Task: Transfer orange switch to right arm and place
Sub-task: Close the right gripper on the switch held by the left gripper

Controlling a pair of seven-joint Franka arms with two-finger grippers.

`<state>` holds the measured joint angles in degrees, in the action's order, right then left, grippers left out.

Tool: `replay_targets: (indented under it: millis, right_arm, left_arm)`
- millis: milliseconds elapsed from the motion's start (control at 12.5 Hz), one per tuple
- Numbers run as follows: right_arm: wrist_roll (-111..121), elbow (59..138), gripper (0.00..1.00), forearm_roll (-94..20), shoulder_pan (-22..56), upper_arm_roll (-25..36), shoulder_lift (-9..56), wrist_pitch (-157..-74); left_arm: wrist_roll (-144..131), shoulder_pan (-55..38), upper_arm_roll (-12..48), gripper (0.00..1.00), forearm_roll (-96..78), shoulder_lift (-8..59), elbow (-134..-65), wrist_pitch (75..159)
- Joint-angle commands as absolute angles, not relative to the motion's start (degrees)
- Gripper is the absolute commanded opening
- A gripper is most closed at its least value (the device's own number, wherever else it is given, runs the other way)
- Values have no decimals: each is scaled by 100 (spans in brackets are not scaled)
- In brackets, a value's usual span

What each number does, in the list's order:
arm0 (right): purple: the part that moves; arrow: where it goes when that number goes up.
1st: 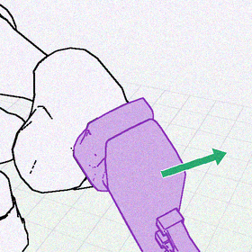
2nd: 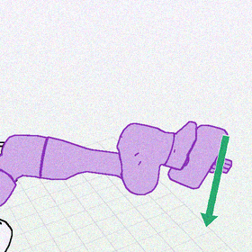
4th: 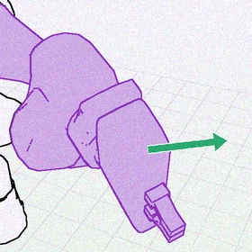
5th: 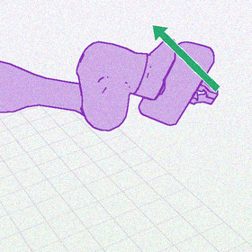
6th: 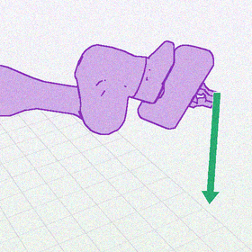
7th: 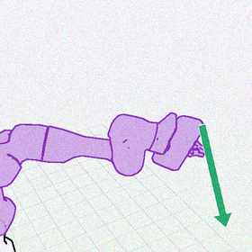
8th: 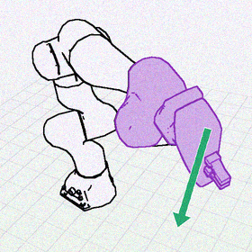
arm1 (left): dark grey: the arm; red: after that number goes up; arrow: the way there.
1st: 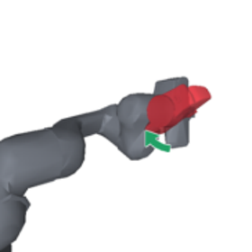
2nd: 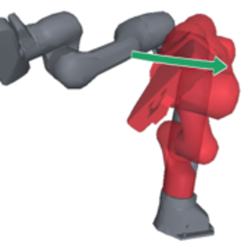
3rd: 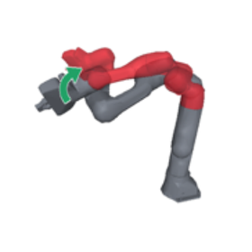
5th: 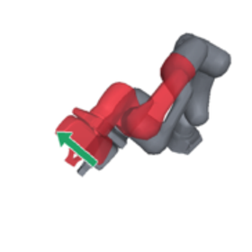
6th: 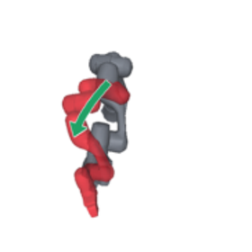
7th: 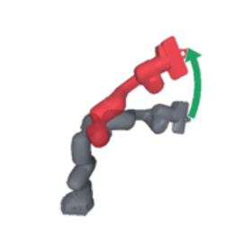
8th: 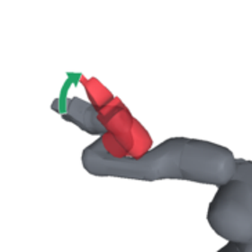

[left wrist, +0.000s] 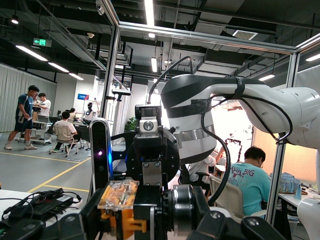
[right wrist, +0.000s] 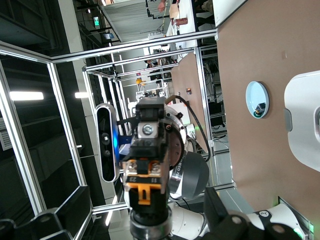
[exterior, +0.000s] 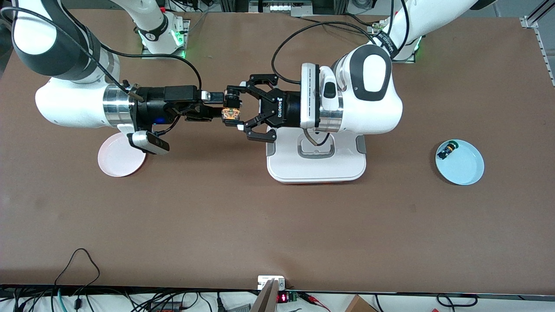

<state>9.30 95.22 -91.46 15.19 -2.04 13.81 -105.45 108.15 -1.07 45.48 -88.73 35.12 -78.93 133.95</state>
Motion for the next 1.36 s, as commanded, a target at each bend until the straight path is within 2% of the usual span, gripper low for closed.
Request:
replay_targets:
  millis: [0,241,482,803,883,1124,1285]
  right_arm:
    - [1011,9510,99,-9255,1521,-220,1345,-10608]
    - [1011,9518,91,-9264,1529,-220,1345,-10600]
    - [1011,9519,75,-9264,1529,-228,1345,-10539]
    - [1002,9527,74,-9272,1529,-229,1371,-10529]
    - [993,9527,70,-9272,1529,-229,1371,-10538]
    - [1011,9527,33,-9272,1521,-290,1371,-10529]
    - [1011,9519,16,-9264,1503,-299,1371,-10529]
  left_arm:
    - [10784,-193,4518,0,-9000,3568,-7734,13386]
    - [10784,-193,4518,0,-8982,3577,-7734,13386]
    - [10784,-193,4518,0,-8982,3568,-7734,13386]
    - [10784,-193,4518,0,-8982,3568,-7734,13386]
    - [10784,-193,4518,0,-8974,3568,-7734,13386]
    - [10784,-193,4518,0,-8974,3568,-7734,13386]
    - [10784,-193,4518,0,-8965,3568,-7734,13386]
